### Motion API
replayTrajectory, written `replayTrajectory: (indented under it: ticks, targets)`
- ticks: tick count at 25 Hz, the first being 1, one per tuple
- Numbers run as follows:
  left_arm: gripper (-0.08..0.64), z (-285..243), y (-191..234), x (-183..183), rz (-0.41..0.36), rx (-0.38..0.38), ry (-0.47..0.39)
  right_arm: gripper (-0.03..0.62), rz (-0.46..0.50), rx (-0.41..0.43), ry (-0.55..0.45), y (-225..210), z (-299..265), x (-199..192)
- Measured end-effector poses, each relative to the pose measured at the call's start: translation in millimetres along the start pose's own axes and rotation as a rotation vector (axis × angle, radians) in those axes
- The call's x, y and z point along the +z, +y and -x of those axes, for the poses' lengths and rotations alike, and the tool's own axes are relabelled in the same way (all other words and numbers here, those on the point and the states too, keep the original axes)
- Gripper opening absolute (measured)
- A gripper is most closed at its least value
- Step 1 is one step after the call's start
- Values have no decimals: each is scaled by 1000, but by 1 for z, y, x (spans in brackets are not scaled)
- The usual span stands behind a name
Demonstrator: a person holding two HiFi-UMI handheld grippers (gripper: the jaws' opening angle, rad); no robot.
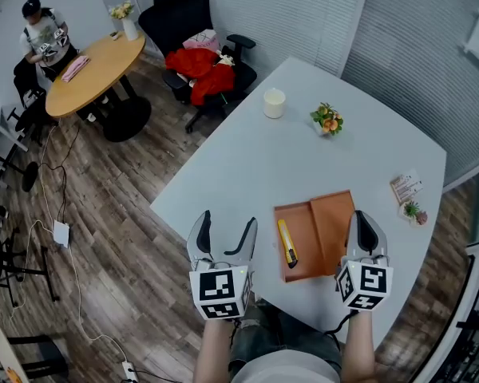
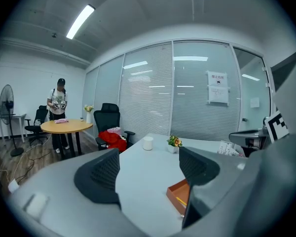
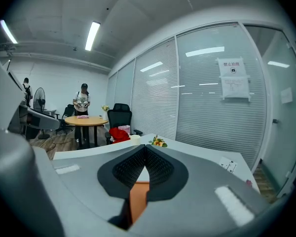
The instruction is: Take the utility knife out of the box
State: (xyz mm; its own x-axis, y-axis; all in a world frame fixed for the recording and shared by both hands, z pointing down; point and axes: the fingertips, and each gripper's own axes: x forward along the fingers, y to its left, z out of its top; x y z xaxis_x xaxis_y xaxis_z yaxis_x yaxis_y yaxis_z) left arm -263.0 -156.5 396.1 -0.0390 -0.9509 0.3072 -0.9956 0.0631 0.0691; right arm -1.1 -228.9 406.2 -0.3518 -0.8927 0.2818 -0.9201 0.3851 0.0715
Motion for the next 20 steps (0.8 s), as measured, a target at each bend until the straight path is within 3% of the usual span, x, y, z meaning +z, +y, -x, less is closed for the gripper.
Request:
replayTrajectory:
  ticks: [6, 13, 20]
  targets:
    - [376, -11, -18, -9, -25, -37, 32, 28, 3, 4, 30, -11, 2, -13]
    - [376, -16, -39, -27, 42, -52, 80, 28, -18, -3, 52, -22, 2, -26]
    - [376, -20, -57, -39, 26, -84, 116, 28, -29, 8, 69, -26, 5, -34]
